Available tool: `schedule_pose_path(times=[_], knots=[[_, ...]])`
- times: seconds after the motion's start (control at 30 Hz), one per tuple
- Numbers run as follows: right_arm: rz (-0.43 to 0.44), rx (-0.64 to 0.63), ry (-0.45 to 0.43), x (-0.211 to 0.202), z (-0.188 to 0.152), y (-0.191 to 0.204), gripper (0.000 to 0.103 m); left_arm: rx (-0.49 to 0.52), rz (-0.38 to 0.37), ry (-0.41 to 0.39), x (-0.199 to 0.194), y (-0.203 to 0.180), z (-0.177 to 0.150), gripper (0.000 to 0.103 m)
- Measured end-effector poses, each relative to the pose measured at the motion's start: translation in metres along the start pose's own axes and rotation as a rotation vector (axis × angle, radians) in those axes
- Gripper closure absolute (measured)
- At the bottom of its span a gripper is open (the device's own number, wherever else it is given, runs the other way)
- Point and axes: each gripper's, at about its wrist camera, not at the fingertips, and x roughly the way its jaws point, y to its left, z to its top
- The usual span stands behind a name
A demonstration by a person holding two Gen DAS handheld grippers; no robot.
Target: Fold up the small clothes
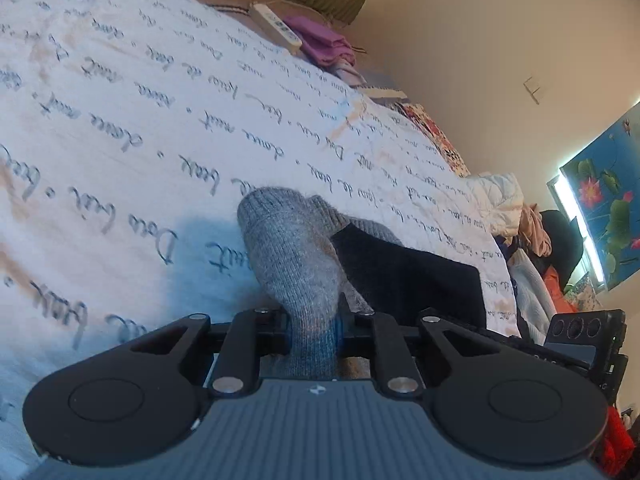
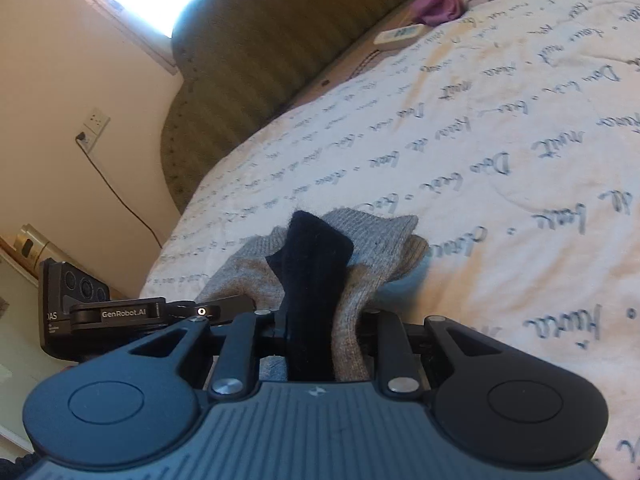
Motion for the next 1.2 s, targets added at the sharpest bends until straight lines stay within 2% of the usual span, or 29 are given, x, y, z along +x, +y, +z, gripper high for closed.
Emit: schedule_pose_path(times=[0.1, 0.17, 0.23, 0.3, 0.33, 0.37, 0.4, 0.43, 0.47, 0.6, 0.7, 0.77, 0.8, 0.83, 0.87, 0.9, 0.93, 0.97, 1.03, 1.1, 1.2], knots=[[0.052, 0.023, -0.007, 0.025, 0.010, 0.014, 0.084, 0.000, 0.050, -0.031, -0.018, 0.013, 0.020, 0.083], [0.054, 0.070, -0.001, 0.045, 0.015, 0.011, 0.084, -0.007, 0.091, -0.020, -0.018, 0.024, 0.031, 0.082], [0.014, 0.120, 0.034, 0.067, 0.017, 0.000, 0.081, -0.042, 0.164, -0.007, -0.010, 0.041, 0.037, 0.082], [-0.073, 0.174, 0.053, 0.080, 0.011, -0.012, 0.076, -0.084, 0.190, 0.007, -0.005, 0.058, 0.038, 0.074], [-0.076, 0.180, 0.048, 0.080, 0.009, -0.015, 0.071, -0.134, 0.169, 0.014, -0.008, 0.068, 0.036, 0.061], [-0.065, 0.179, 0.036, 0.074, 0.005, -0.017, 0.059, -0.181, 0.127, 0.007, -0.016, 0.076, 0.031, 0.054], [-0.053, 0.166, 0.025, 0.066, 0.001, -0.015, 0.051, -0.200, 0.078, -0.008, -0.025, 0.080, 0.023, 0.040], [-0.037, 0.135, 0.015, 0.054, -0.004, -0.011, 0.034, -0.197, 0.040, -0.021, -0.035, 0.081, 0.014, 0.032], [-0.029, 0.098, 0.011, 0.042, -0.009, -0.007, 0.028, -0.190, 0.023, -0.024, -0.045, 0.079, 0.005, 0.032], [-0.025, 0.052, 0.055, -0.003, -0.039, -0.002, 0.028, -0.185, -0.066, 0.032, -0.071, 0.073, -0.046, 0.032], [-0.069, 0.025, 0.118, -0.020, -0.069, 0.001, 0.028, -0.141, -0.110, 0.108, -0.076, 0.064, -0.083, 0.032], [-0.069, 0.004, 0.130, -0.025, -0.086, 0.006, 0.028, -0.092, -0.111, 0.124, -0.077, 0.056, -0.101, 0.034], [-0.063, 0.000, 0.123, -0.027, -0.092, 0.008, 0.028, -0.065, -0.098, 0.114, -0.077, 0.052, -0.106, 0.041], [-0.057, 0.001, 0.123, -0.028, -0.096, 0.011, 0.032, -0.053, -0.078, 0.111, -0.076, 0.049, -0.109, 0.062], [-0.048, 0.007, 0.132, -0.027, -0.099, 0.013, 0.048, -0.053, -0.077, 0.145, -0.071, 0.048, -0.108, 0.083], [-0.041, 0.023, 0.153, -0.024, -0.101, 0.012, 0.061, -0.072, -0.077, 0.174, -0.067, 0.052, -0.109, 0.088], [-0.034, 0.041, 0.170, -0.020, -0.102, 0.012, 0.079, -0.075, -0.065, 0.174, -0.065, 0.052, -0.108, 0.090], [-0.035, 0.041, 0.164, -0.019, -0.103, 0.013, 0.082, -0.058, -0.051, 0.171, -0.067, 0.049, -0.107, 0.090], [-0.022, 0.038, 0.145, -0.025, -0.104, 0.021, 0.084, -0.015, -0.034, 0.133, -0.084, 0.041, -0.106, 0.091], [0.034, 0.016, 0.130, -0.039, -0.109, 0.035, 0.085, 0.038, -0.031, 0.092, -0.110, 0.032, -0.108, 0.091], [0.093, -0.007, 0.154, -0.052, -0.130, 0.050, 0.085, 0.078, -0.039, 0.093, -0.137, 0.033, -0.121, 0.091]])
